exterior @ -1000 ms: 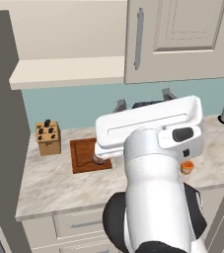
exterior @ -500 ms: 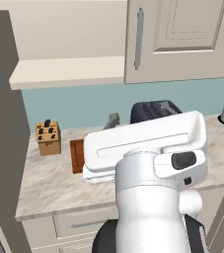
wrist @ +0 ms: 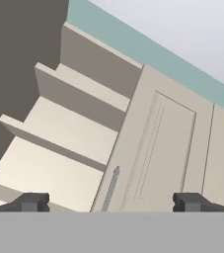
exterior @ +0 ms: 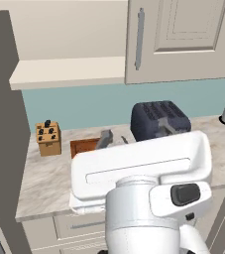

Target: Pick the bread, place it on the cutting board, pick the jam, place it on the counter, and close the cabinet.

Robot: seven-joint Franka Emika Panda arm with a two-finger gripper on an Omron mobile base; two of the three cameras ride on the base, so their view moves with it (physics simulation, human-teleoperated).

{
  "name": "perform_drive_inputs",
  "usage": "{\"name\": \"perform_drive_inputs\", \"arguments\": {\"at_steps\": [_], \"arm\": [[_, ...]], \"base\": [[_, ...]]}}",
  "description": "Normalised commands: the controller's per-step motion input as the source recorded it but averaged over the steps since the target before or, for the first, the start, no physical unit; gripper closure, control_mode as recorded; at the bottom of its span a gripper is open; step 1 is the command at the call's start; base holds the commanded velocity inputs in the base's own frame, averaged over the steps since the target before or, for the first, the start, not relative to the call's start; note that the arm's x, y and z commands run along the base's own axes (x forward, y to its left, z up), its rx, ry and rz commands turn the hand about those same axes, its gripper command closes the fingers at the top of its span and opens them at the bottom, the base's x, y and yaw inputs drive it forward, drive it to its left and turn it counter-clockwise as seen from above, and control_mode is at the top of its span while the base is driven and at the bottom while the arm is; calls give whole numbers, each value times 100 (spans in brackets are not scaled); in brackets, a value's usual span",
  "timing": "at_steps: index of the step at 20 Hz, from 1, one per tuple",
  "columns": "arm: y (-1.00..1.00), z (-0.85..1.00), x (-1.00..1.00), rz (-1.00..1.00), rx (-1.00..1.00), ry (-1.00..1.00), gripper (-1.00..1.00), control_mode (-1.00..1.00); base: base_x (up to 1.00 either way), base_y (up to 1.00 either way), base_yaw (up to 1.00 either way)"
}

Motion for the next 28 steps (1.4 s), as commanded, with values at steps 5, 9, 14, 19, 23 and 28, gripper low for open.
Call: {"name": "perform_drive_inputs", "arguments": {"at_steps": [5, 9, 14, 19, 23, 28], "arm": [[12, 0, -27, 0, 0, 0, -100, -100], [11, 0, -23, 0, 1, 0, -100, -100], [11, 0, -20, 0, 4, 0, -100, -100], [15, 0, -18, 1, 9, 0, -100, -100], [19, -1, -16, 2, 8, 0, -100, -100], [17, -2, -14, 3, 6, 0, -100, -100]], "base": [[0, 0, 0], [0, 0, 0], [0, 0, 0], [0, 0, 0], [0, 0, 0], [0, 0, 0]]}}
